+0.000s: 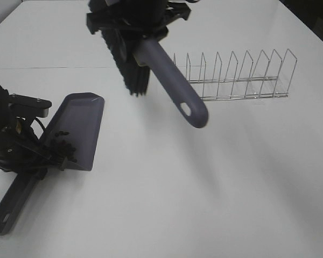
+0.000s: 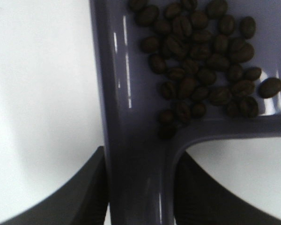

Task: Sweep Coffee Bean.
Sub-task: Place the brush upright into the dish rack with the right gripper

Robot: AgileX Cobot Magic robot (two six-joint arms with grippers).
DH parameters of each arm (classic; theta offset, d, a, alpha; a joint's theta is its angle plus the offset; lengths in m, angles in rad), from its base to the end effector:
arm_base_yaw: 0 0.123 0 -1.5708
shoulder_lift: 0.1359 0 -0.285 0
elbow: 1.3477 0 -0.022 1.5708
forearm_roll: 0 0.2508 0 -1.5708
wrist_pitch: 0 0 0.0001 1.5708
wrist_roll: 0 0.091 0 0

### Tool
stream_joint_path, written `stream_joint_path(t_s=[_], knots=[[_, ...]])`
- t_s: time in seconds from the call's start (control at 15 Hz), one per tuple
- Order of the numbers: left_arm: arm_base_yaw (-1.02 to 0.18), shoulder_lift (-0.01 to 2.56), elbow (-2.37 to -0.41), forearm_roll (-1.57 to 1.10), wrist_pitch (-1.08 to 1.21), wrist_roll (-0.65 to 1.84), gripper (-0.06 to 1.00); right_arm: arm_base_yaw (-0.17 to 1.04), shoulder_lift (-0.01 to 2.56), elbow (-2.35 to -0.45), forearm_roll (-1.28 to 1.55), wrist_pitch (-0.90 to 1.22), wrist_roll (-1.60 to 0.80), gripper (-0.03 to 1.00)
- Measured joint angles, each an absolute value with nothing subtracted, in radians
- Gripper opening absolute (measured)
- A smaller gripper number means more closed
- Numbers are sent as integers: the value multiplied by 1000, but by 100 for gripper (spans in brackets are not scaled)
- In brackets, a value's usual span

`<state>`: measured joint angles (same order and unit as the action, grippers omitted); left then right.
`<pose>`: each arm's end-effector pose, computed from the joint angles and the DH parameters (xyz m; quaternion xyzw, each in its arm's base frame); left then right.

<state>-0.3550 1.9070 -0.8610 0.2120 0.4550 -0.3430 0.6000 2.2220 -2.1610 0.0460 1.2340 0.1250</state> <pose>0.2904 -0.0987 0.0948 0.0970 0.9908 0.0239 0.0917 0.3974 0.2767 0.2677 -0.2279 0.9565 0.0852 0.1607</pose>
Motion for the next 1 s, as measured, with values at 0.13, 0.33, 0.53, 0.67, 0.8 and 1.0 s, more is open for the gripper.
stream_joint_path(t_s=[0.13, 0.33, 0.53, 0.67, 0.8, 1.0], knots=[[-355, 1907, -861, 212, 455, -343, 33, 542, 2121, -1963, 46, 1234, 125, 28], [-355, 1907, -861, 211, 455, -343, 33, 406, 1999, -1682, 46, 1233, 108, 28], [-355, 1907, -861, 210, 456, -343, 33, 257, 1959, -1481, 16, 1233, 86, 28], [-355, 1907, -861, 210, 459, -343, 33, 190, 1967, -1436, 13, 1234, 47, 28], [-355, 1907, -863, 210, 464, -343, 33, 125, 1981, -1434, 13, 1229, 37, 28], [-355, 1907, -866, 210, 473, -343, 33, 16, 2031, -1434, 8, 1228, 19, 28]])
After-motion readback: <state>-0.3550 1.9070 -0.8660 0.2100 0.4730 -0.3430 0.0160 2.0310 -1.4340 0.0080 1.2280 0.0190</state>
